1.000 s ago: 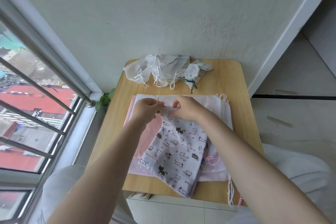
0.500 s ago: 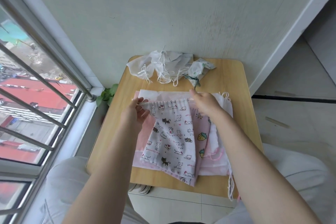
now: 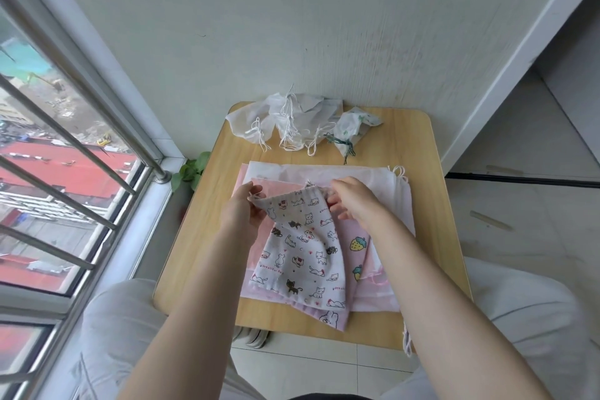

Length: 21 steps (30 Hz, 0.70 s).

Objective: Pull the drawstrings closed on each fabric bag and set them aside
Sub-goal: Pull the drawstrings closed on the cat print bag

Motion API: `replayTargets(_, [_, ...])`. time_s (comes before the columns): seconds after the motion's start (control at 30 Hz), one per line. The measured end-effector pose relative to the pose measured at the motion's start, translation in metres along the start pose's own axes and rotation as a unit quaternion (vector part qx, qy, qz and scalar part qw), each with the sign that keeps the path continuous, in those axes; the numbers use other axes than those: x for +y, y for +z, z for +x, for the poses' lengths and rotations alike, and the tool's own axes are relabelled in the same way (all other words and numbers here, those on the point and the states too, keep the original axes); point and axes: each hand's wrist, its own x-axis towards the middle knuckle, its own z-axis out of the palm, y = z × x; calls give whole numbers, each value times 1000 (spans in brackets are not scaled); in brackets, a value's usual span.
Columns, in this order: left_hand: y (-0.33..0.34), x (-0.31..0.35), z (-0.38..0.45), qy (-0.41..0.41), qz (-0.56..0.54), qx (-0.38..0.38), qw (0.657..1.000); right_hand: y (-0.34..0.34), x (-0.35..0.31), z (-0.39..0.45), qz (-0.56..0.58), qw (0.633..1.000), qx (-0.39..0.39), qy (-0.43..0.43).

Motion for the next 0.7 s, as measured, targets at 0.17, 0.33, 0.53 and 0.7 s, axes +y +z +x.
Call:
replayTargets(0.17, [-6, -3, 2, 0, 11, -11, 1000, 16, -7, 4, -41, 998, -39, -9])
replayTargets(0.33, [-9, -5, 5, 6, 61, -2, 998, 35, -17, 6, -72, 995, -58, -23])
replayTargets(0.53, [-10, -7, 9, 4, 96, 16, 995, 36, 7, 41, 78, 996, -8, 39])
replayTargets(0.7, [-13, -11, 13, 12, 3, 52, 999, 22, -9, 13, 352, 932, 44, 75])
